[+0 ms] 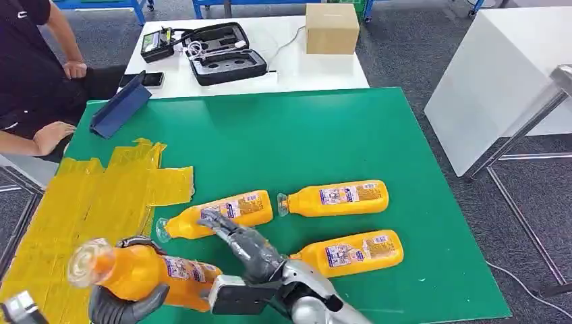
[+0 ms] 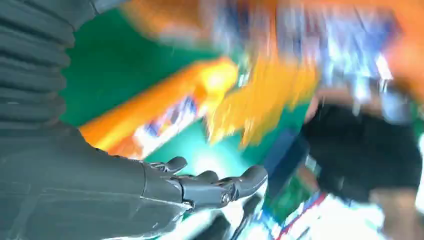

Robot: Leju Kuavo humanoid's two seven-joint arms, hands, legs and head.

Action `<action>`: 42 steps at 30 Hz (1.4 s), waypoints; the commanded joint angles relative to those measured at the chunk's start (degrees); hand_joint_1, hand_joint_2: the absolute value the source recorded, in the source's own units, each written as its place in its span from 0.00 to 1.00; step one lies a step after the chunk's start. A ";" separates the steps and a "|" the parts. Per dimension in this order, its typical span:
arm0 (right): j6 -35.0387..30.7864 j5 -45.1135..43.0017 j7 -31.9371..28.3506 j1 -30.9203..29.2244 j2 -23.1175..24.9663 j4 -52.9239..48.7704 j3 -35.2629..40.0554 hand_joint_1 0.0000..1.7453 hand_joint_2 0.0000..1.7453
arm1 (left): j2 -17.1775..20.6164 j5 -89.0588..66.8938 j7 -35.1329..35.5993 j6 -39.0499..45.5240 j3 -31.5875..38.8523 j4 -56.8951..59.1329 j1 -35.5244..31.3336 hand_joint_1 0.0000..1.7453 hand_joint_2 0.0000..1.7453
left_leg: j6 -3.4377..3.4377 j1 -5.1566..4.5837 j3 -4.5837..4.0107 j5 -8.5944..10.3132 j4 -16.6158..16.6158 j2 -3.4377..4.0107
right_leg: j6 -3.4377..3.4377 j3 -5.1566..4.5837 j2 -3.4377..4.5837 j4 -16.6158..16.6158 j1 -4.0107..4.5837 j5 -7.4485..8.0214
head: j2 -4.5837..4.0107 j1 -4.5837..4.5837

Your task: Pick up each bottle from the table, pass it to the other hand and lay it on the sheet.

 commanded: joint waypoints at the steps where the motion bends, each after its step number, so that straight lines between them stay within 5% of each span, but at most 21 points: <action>1: -3.28 0.70 1.09 8.12 -10.00 -17.62 -18.50 0.00 0.00 | 1.05 -34.40 -8.18 23.65 9.10 -4.90 -13.61 1.00 1.00 | 0.01 0.03 -0.03 0.02 0.02 -0.15 | 0.03 0.08 -0.26 -0.06 0.03 -0.02 | 0.00 0.00; 4: -0.60 0.92 2.20 8.37 -11.34 -18.59 -19.76 0.00 0.00 | 0.36 -56.83 -7.66 38.15 9.77 -4.82 -18.18 1.00 1.00 | 0.01 0.01 -0.13 0.08 0.08 -0.33 | 0.02 0.00 -0.42 0.01 0.01 -0.02 | 0.00 0.00; 14: 0.85 2.53 4.21 5.05 -11.31 -14.71 -17.71 0.00 0.00 | 4.25 -98.69 7.86 46.00 -1.84 11.12 -29.60 1.00 1.00 | 0.04 -0.01 0.06 0.13 0.00 -0.16 | 0.05 0.17 -0.31 -0.05 0.00 0.03 | 0.00 0.00; 19: 1.50 2.54 4.94 2.94 -10.56 -12.57 -15.59 0.00 0.00 | 5.88 -104.53 13.28 44.00 -6.71 24.87 -36.28 1.00 1.00 | 0.03 -0.02 0.06 0.19 -0.01 -0.29 | 0.05 0.19 -0.44 -0.08 -0.02 0.05 | 0.00 0.00; 25: 3.89 3.87 7.34 -1.14 -8.67 -9.32 -11.73 0.00 0.00 | 4.79 -105.20 17.13 37.17 -9.81 54.68 -47.44 1.00 1.00 | 0.03 -0.03 0.13 0.25 -0.08 -0.18 | 0.04 0.23 -0.36 -0.11 -0.02 0.12 | 0.00 0.00; 32: 3.92 3.90 7.39 -1.01 -8.98 -9.57 -11.57 0.00 0.00 | 5.02 -105.41 17.76 36.80 -10.15 56.86 -48.22 1.00 1.00 | 0.03 -0.01 0.06 0.17 0.03 0.00 | 0.09 0.15 -0.17 0.01 0.00 0.07 | 0.00 0.00; 42: 5.48 3.60 7.75 -4.27 -6.82 -4.65 -8.66 0.00 0.00 | 5.55 -105.11 20.25 33.22 -6.06 79.61 -55.32 1.00 1.00 | 0.01 0.03 -0.04 0.19 0.02 0.19 | 0.09 0.04 0.01 0.00 0.03 0.15 | 0.00 0.00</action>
